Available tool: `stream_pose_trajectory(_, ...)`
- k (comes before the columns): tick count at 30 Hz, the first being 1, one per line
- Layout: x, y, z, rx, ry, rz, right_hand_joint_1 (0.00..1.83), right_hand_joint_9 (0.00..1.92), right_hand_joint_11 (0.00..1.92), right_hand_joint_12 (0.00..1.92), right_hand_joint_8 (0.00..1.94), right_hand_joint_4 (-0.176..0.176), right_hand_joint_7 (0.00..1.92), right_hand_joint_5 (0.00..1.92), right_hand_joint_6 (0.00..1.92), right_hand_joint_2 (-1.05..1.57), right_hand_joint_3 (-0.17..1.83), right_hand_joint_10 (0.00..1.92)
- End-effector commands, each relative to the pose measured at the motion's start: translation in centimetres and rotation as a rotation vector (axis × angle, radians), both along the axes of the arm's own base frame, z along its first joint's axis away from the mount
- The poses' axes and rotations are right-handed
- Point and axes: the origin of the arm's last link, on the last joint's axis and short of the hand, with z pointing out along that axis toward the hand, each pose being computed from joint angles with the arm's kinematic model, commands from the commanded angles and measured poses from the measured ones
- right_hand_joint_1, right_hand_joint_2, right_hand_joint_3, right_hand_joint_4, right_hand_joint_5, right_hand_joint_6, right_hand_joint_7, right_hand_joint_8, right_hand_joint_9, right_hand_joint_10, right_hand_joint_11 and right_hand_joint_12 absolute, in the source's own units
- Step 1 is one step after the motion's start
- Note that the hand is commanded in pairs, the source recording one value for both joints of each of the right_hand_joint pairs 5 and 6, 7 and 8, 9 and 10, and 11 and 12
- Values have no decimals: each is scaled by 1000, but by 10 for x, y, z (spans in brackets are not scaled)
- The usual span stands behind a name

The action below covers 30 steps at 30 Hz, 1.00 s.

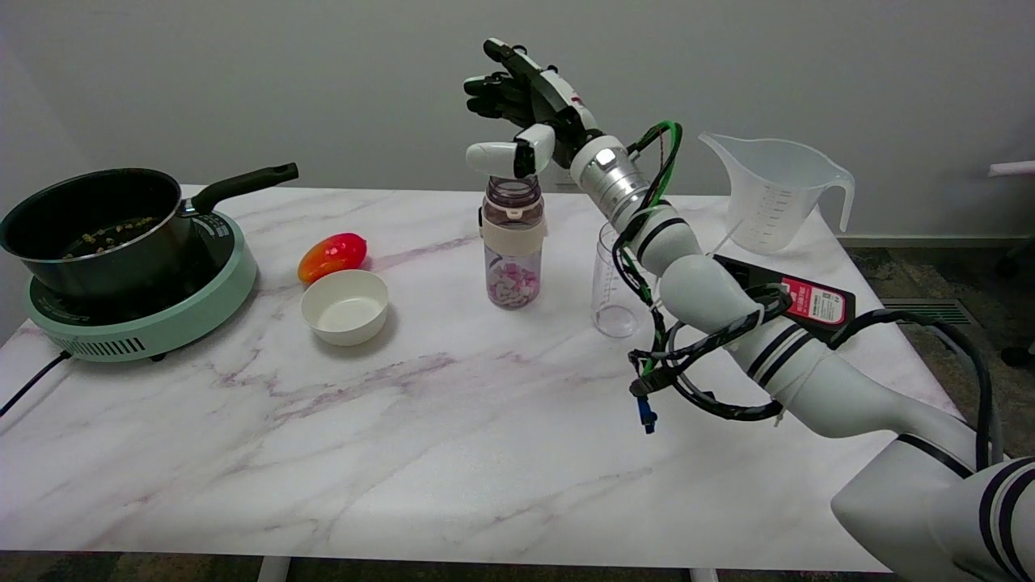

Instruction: Pick up the bottle.

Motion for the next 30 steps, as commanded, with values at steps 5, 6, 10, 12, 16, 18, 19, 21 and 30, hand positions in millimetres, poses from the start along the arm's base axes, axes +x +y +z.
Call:
stream_pose_trajectory(5,-18,-9,-20,-9,9,-41,1206,596,440,440,535,0,535,0,0,-417,1267,596)
stream_pose_trajectory(6,-20,-8,-20,-15,15,-41,1206,594,437,437,533,0,533,0,0,-404,1261,594)
stream_pose_trajectory(10,-24,-8,-18,-43,51,-38,1192,597,438,438,526,0,526,0,0,-343,1256,597)
stream_pose_trajectory(12,-24,-7,-16,-59,61,-33,1186,599,436,436,519,0,519,0,0,-310,1252,599)
stream_pose_trajectory(16,-26,-5,-10,-105,88,-26,1182,594,433,433,506,0,506,0,0,-264,1231,594)
stream_pose_trajectory(18,-27,-5,-6,-135,95,-25,1182,593,434,434,504,0,504,0,0,-261,1234,593)
stream_pose_trajectory(19,-27,-5,-3,-149,100,-23,1182,592,434,434,503,0,503,0,0,-262,1241,592)
stream_pose_trajectory(21,-27,-4,2,-187,114,-14,1185,589,433,433,498,0,498,0,0,-272,1255,589)
stream_pose_trajectory(30,-29,0,11,-246,132,-14,1210,579,425,425,490,0,490,0,0,-344,1288,579)
